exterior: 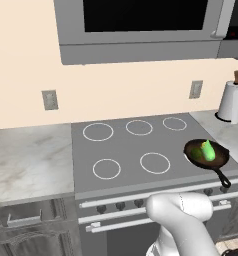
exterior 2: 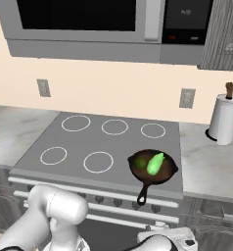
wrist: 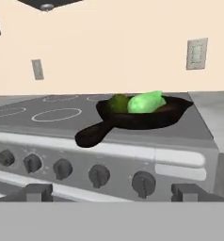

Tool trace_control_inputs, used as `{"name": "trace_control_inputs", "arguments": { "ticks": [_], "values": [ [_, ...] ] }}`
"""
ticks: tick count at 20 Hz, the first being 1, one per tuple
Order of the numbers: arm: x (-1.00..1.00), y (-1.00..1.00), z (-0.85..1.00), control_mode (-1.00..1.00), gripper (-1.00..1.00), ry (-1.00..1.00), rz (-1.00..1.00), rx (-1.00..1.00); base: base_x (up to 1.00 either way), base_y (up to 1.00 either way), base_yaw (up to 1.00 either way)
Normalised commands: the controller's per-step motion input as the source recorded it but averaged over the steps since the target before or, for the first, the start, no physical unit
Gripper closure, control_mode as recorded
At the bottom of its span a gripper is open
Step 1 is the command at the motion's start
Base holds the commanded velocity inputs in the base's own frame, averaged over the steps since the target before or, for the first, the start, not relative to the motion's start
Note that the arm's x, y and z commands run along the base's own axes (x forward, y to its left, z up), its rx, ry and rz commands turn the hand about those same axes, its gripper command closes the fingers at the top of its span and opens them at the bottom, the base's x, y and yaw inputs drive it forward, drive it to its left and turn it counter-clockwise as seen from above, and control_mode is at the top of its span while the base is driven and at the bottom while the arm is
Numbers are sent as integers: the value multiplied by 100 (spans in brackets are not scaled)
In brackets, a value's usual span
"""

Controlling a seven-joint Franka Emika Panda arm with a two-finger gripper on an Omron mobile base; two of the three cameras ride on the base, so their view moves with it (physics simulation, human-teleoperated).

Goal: Put the corn and lime in the pan. Then turn on the front right burner and set the heat to medium.

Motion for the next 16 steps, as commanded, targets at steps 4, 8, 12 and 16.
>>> {"name": "trace_control_inputs", "arguments": {
  "ticks": [4,8,12,16],
  "values": [
    [0,6,-33,-100,-100,-6,0,16,0,0,0],
    [0,12,-17,-100,-100,-8,0,19,0,0,0],
    [0,18,6,-100,-100,-13,1,17,0,0,0],
    [2,9,13,-100,-100,-10,0,6,0,0,0]
  ]
}}
